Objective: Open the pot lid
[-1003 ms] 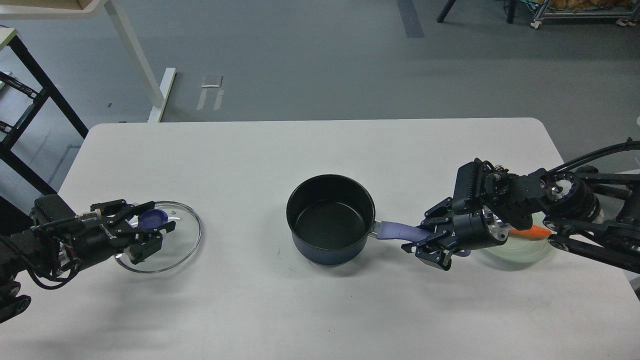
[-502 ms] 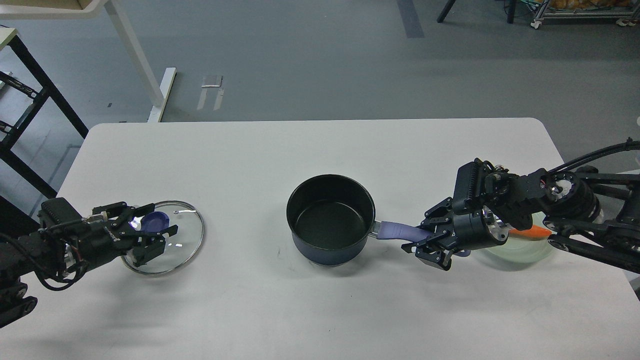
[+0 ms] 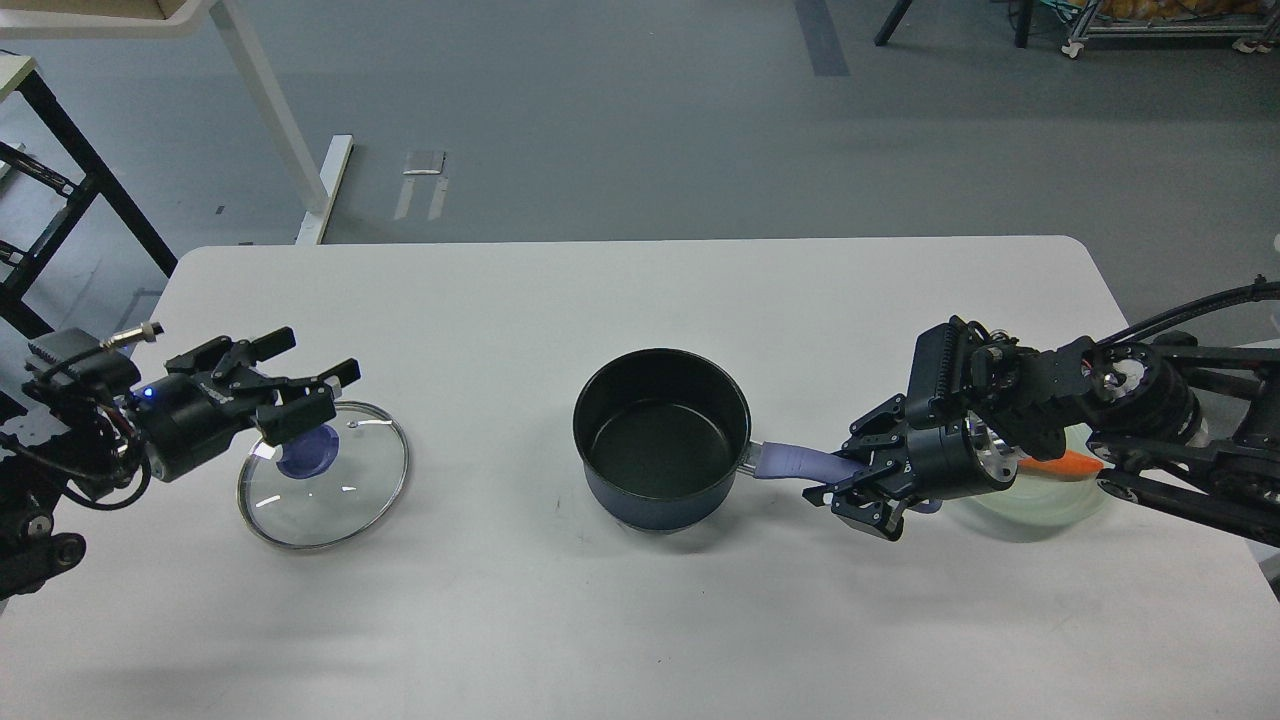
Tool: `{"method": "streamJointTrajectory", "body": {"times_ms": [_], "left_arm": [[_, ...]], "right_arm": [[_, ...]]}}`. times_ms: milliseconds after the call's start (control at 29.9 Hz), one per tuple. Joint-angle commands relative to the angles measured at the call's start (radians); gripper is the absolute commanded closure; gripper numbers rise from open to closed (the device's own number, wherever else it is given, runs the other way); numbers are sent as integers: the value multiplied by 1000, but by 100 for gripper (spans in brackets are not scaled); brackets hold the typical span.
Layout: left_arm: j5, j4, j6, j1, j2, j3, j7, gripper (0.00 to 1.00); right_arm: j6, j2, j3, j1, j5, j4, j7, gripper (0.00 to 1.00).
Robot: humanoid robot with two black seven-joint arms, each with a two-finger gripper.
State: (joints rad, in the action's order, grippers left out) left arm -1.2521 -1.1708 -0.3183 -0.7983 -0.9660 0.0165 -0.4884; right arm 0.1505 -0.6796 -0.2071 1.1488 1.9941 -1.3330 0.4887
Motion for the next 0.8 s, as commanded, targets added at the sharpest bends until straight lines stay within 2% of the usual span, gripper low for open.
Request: {"method": "streamJointTrajectory", "body": {"times_ms": [0, 33, 134, 268, 435, 569, 635, 702, 769], "left_arm": [[355, 0, 226, -97, -7, -41, 0, 1], [461, 8, 298, -119, -4, -46, 0, 1], [721, 63, 431, -133, 15, -49, 0, 1], [976, 123, 452, -121, 105, -49, 0, 1], [1140, 290, 496, -95, 245, -88, 0, 1], [1230, 485, 672, -55, 364, -217, 0, 1], [1279, 558, 747, -35, 412, -263, 91, 1], [1321, 617, 794, -22, 443, -291, 171, 1], [1329, 635, 806, -21, 452, -291, 194, 1]], "right_arm": [[0, 0, 0, 0, 0, 0, 0, 66], [0, 0, 0, 0, 0, 0, 0, 66], [0, 0, -2, 0, 0, 0, 0, 66], [1, 0, 0, 0, 0, 0, 0, 65], [1, 2, -2, -1, -1, 0, 0, 63], [1, 2, -2, -6, -3, 1, 0, 57], [1, 2, -2, -9, -3, 2, 0, 50], [1, 2, -2, -11, -5, 2, 0, 33], [1, 0, 0, -11, -6, 2, 0, 20]]}}
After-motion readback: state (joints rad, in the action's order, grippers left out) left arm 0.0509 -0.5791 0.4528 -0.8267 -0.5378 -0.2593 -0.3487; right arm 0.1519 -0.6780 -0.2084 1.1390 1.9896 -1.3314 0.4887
